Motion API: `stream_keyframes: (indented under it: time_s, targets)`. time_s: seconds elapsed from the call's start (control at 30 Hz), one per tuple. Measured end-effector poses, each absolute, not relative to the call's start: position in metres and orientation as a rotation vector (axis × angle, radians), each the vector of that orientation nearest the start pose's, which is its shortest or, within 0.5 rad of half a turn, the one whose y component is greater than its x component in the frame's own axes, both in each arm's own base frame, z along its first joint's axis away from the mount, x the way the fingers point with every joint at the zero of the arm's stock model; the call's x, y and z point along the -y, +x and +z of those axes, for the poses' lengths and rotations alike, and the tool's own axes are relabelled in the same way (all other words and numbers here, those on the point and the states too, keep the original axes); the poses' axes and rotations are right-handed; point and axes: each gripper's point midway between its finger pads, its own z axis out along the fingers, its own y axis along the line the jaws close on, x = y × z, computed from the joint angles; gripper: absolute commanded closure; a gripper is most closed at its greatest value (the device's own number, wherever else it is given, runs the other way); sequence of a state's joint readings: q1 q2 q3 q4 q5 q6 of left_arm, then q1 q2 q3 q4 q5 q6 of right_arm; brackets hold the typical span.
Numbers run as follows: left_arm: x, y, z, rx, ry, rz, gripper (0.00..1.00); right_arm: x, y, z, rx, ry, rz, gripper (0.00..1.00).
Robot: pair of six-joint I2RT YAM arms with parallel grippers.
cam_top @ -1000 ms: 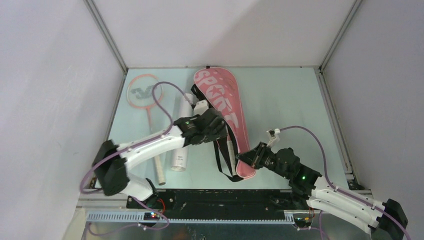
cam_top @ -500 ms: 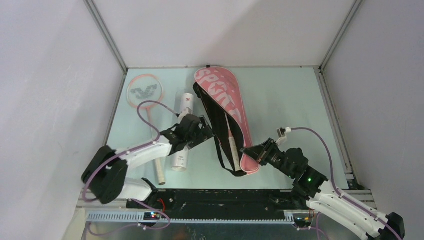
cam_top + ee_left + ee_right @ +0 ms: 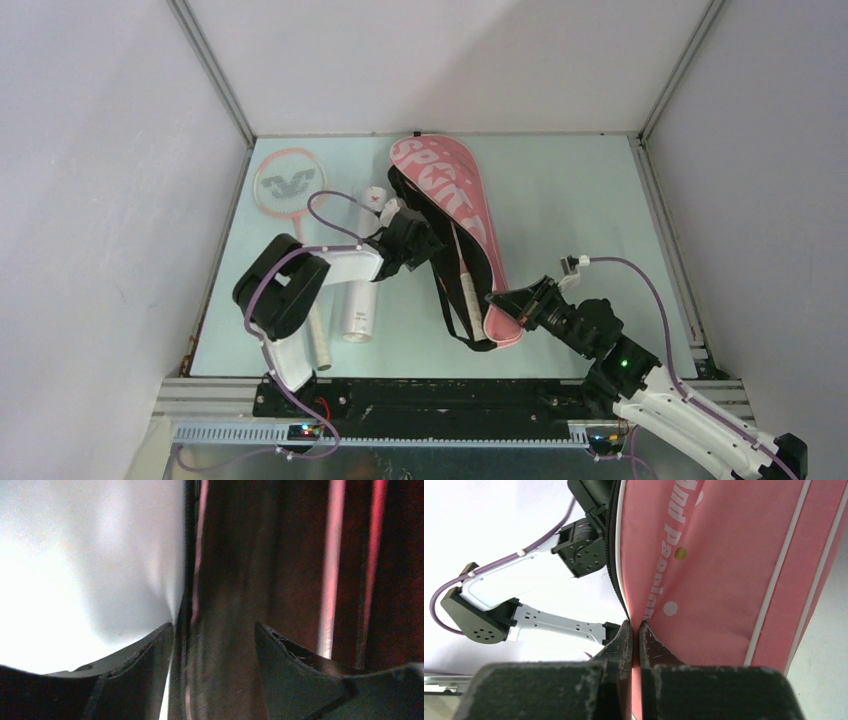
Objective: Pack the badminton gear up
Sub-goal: Adjust the racket bag at the center of the board.
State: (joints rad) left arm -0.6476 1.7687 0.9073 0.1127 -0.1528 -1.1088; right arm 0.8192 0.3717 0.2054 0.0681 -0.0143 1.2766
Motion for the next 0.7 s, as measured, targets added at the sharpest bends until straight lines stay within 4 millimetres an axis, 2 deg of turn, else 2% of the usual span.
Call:
stream_keyframes:
  time_s: [0.03,0.1,0.17,0.2,0.23,0.3,0.43,0.47,0.53,0.57,0.6,0.63,0.7]
  targets:
    - [0.28,0.355,0.033,-2.332,-0.651,-0.696,0.36,-0.227,0.155,0.192,-1.885,0.429,1.528,1.0]
    - [0.284,0.364,0.036,-2.308,-0.66,-0.716,0.37,-0.226,0.157,0.195,-1.87,0.435,1.533,1.0]
    - [0.284,0.366,0.034,-2.304,-0.67,-0.709,0.45,-0.225,0.157,0.199,-1.852,0.442,1.54,1.0]
    - [0.284,0.367,0.034,-2.301,-0.672,-0.71,0.57,-0.224,0.158,0.2,-1.845,0.443,1.542,1.0]
    - [0.283,0.368,0.033,-2.297,-0.672,-0.703,0.77,-0.223,0.158,0.202,-1.835,0.445,1.544,1.0]
    - [0.282,0.37,0.032,-2.29,-0.675,-0.696,0.97,-0.222,0.159,0.204,-1.825,0.45,1.543,1.0]
    - [0.287,0.374,0.033,-2.282,-0.638,-0.71,1.0,-0.217,0.159,0.199,-1.844,0.458,1.507,1.0]
    - [0.287,0.375,0.035,-2.282,-0.626,-0.705,1.0,-0.215,0.159,0.196,-1.86,0.457,1.482,0.97]
    - [0.286,0.378,0.045,-2.282,-0.578,-0.673,1.0,-0.206,0.16,0.185,-1.916,0.453,1.381,0.83]
    - [0.285,0.379,0.051,-2.28,-0.553,-0.657,1.0,-0.202,0.16,0.182,-1.935,0.453,1.34,0.71]
    - [0.284,0.381,0.061,-2.278,-0.519,-0.634,1.0,-0.195,0.16,0.178,-1.96,0.446,1.28,0.65]
    - [0.283,0.382,0.074,-2.272,-0.477,-0.615,1.0,-0.188,0.161,0.175,-1.978,0.44,1.22,0.54]
    - [0.284,0.383,0.101,-2.261,-0.399,-0.592,1.0,-0.174,0.163,0.171,-2.004,0.424,1.101,0.43]
